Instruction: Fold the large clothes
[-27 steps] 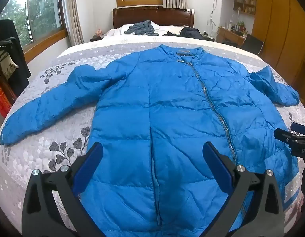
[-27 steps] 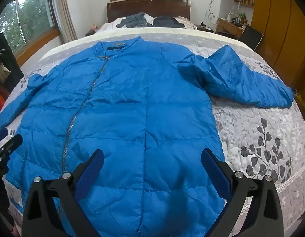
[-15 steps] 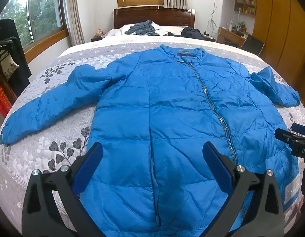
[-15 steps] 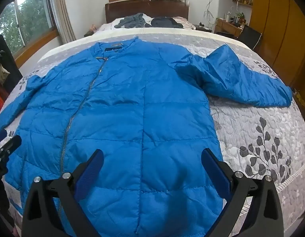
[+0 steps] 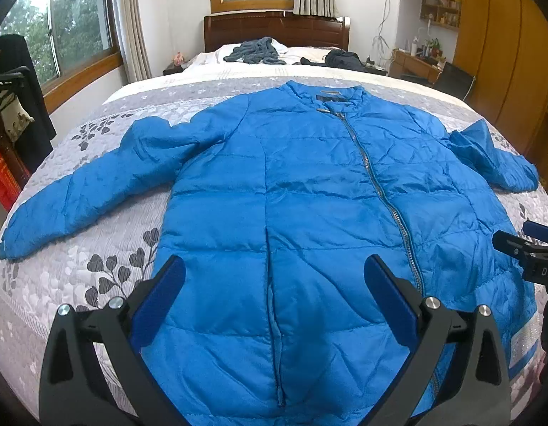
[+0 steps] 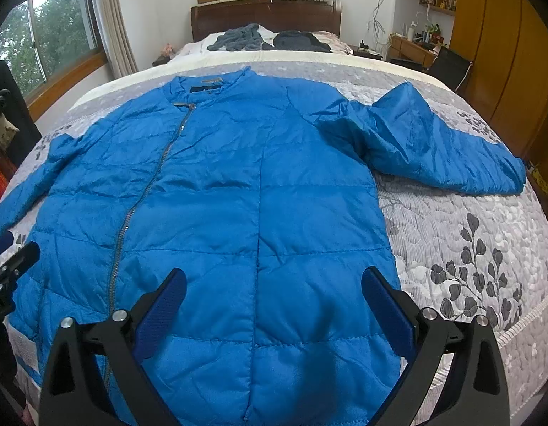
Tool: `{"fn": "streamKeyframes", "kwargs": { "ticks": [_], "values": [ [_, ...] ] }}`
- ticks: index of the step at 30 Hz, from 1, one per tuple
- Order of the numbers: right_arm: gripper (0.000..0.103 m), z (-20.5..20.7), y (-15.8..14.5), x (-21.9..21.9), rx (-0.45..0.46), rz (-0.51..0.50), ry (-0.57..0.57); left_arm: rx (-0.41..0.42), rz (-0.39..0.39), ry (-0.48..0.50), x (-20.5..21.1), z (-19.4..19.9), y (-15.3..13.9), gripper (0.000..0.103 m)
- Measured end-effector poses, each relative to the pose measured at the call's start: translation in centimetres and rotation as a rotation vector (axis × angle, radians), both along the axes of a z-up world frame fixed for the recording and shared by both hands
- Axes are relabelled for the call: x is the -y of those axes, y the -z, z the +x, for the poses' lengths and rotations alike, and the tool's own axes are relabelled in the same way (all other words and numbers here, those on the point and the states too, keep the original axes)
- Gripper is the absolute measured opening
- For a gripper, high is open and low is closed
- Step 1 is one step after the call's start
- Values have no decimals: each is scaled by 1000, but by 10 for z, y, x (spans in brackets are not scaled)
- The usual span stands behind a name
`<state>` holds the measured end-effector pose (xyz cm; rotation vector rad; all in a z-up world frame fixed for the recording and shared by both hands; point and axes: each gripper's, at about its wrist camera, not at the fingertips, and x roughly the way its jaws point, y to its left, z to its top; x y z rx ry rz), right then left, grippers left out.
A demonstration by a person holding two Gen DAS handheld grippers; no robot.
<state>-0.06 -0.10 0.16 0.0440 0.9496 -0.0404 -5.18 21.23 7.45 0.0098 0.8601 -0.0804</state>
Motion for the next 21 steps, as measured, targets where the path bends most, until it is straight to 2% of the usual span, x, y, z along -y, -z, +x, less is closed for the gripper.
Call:
{"fn": "streamKeyframes", "kwargs": {
  "ticks": [21],
  "values": [
    [99,-1,-1,-3,0,1,-1,0,3,-6,0,-3,0,100]
  ]
}}
